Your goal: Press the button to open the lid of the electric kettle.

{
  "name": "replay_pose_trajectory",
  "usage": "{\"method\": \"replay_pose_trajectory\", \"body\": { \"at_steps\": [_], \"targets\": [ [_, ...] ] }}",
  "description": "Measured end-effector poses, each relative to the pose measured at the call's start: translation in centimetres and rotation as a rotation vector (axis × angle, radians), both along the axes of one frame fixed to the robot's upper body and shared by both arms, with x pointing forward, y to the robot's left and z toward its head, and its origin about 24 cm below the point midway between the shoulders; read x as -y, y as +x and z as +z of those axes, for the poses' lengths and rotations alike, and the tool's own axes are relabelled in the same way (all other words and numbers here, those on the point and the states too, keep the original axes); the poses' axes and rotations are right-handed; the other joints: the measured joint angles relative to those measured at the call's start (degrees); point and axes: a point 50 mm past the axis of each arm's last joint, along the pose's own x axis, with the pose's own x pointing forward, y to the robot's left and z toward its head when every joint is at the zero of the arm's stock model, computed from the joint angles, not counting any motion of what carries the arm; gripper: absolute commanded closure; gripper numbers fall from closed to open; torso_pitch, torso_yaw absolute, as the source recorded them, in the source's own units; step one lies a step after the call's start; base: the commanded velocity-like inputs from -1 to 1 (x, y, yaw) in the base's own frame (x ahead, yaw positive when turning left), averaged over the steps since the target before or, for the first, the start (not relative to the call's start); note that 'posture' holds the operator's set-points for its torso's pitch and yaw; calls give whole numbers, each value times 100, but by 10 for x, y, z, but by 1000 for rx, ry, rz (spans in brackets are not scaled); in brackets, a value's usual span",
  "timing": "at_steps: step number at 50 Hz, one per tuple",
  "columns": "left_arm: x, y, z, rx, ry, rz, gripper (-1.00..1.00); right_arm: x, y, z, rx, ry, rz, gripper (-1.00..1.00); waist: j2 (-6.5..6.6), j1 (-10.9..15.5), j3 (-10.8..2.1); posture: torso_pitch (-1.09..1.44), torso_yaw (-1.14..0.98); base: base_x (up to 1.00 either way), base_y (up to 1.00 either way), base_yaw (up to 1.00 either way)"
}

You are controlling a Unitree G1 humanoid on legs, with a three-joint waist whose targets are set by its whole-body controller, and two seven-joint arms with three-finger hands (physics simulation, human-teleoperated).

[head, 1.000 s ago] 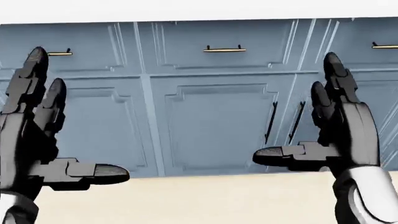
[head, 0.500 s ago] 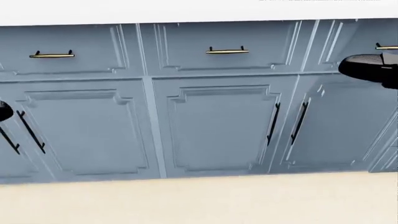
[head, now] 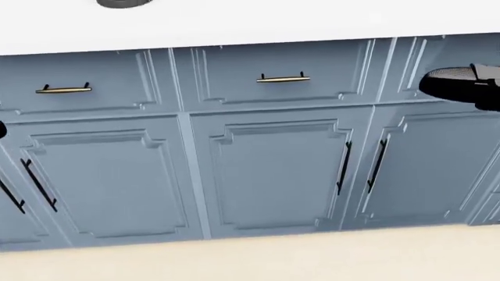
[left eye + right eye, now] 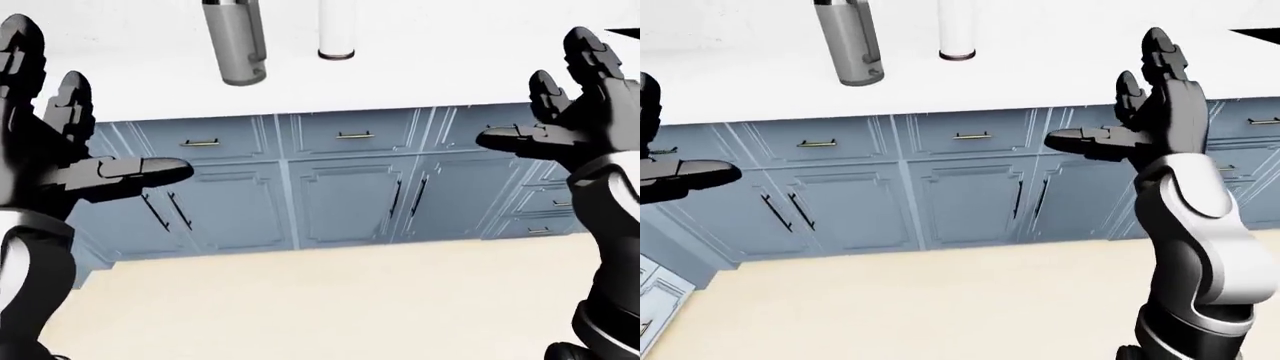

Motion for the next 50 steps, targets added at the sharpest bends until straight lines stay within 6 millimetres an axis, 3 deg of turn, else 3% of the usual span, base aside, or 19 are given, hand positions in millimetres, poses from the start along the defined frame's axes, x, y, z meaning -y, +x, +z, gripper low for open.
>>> {"method": "replay_pose_trajectory", "body": {
  "at_steps": [3,6,8,11,15,20,22,25,31,32,35,37,41,44,48,50],
  "targets": [
    [1,-2,4,18,8,-3,-100,2,-1,5,15,5,-9,-100,-191,8,-25,0,0,21,19,0],
    [3,-4,8,43,15,-12,-100,5,-4,9,39,0,-23,-100,-480,20,-14,0,0,21,19,0],
    [6,-2,4,26,9,-33,-100,9,-4,8,32,7,-41,-100,-421,-84,21,0,0,21,19,0],
    [7,1,-1,-12,5,-51,-100,12,-2,4,4,15,-61,-100,-498,-117,-38,0,0,21,19,0],
    [5,-1,3,16,3,-36,-100,11,-5,11,41,4,-54,-100,-306,-104,-40,0,0,15,20,0],
    [4,-2,4,27,0,-33,-100,9,-3,10,36,6,-47,-100,147,-121,-83,0,0,12,22,0],
    [1,0,0,5,-13,-18,-100,5,0,4,4,10,-25,-100,64,-37,-10,0,0,12,23,0],
    [-1,2,-1,-11,-17,-2,-100,4,2,3,-16,7,-9,-100,-7,-4,-42,0,0,11,24,0],
    [1,-3,9,46,-3,-10,-100,8,-6,20,61,0,-37,-100,-513,-20,-47,0,0,7,36,0],
    [3,-3,6,39,-8,-20,-100,10,-6,19,60,2,-46,-100,-448,-69,-34,0,0,6,36,0],
    [6,0,0,-6,-4,-44,-100,14,-4,10,11,14,-66,-100,-514,-122,-76,0,0,6,36,0],
    [5,0,1,-4,-4,-41,-100,13,-3,12,10,6,-62,-100,-476,-116,-122,0,0,6,36,0],
    [3,-4,7,35,-6,-28,-100,11,-7,20,54,-13,-53,-100,-178,-125,-59,0,0,4,36,0],
    [2,-4,8,38,-9,-26,-100,12,-6,23,57,-12,-58,-100,188,-135,-103,0,0,3,36,0],
    [-5,-2,4,4,-25,9,-100,6,-3,18,24,-14,-23,-100,88,-6,-66,0,0,2,37,0],
    [-5,-3,6,13,-19,10,-100,6,-3,18,22,-15,-20,-100,-34,-21,-103,0,0,2,37,0]
  ]
}}
